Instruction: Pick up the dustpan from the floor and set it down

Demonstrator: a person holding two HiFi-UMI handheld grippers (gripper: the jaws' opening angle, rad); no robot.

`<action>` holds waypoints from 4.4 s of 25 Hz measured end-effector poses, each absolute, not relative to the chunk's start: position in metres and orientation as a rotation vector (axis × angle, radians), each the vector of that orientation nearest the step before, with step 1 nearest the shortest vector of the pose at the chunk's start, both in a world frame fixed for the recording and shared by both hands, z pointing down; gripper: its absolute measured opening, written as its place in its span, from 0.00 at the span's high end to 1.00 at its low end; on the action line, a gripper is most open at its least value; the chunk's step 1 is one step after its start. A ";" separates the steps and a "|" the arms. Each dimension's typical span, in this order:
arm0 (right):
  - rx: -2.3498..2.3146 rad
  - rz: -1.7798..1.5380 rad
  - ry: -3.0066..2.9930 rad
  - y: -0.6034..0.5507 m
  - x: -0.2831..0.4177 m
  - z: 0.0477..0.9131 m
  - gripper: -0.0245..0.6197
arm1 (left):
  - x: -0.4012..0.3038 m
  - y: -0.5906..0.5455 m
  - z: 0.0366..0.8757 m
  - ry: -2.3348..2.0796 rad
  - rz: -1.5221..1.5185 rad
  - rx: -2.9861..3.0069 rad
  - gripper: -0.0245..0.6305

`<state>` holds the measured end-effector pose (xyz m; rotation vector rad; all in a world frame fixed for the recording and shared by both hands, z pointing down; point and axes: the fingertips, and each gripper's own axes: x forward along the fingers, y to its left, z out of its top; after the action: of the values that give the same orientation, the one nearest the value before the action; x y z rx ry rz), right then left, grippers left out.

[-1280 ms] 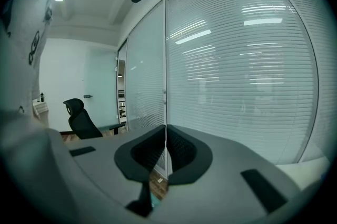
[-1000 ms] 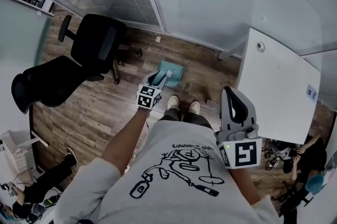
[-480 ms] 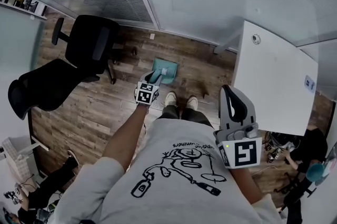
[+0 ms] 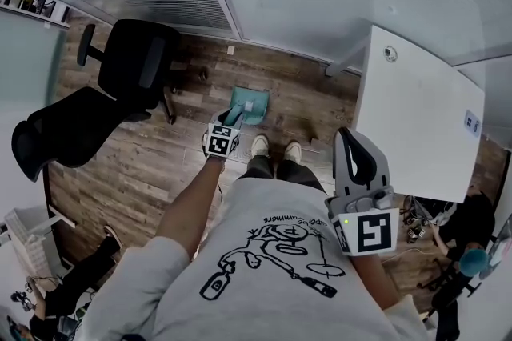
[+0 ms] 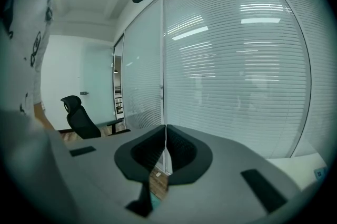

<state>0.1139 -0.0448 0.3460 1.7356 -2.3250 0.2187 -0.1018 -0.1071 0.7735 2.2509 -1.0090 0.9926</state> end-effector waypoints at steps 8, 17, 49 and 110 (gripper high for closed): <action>1.704 0.221 -2.354 -0.048 0.105 0.348 0.95 | -0.129 -0.090 0.785 -1.011 1.079 2.185 0.77; 1.660 0.219 -2.385 -0.054 0.094 0.347 0.95 | -0.155 -0.054 0.800 -0.972 1.166 2.134 0.77; 1.621 0.210 -2.393 -0.056 0.079 0.349 0.95 | -0.226 0.020 0.852 -0.979 1.386 1.851 0.75; 1.667 0.075 -2.477 -0.081 0.122 0.293 0.95 | -0.039 -0.122 0.287 -1.320 0.010 2.841 0.94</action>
<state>0.1221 -0.0806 0.2928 1.6675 -2.4773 0.0750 -0.0393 -0.1225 0.2868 2.8409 -1.3195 0.0100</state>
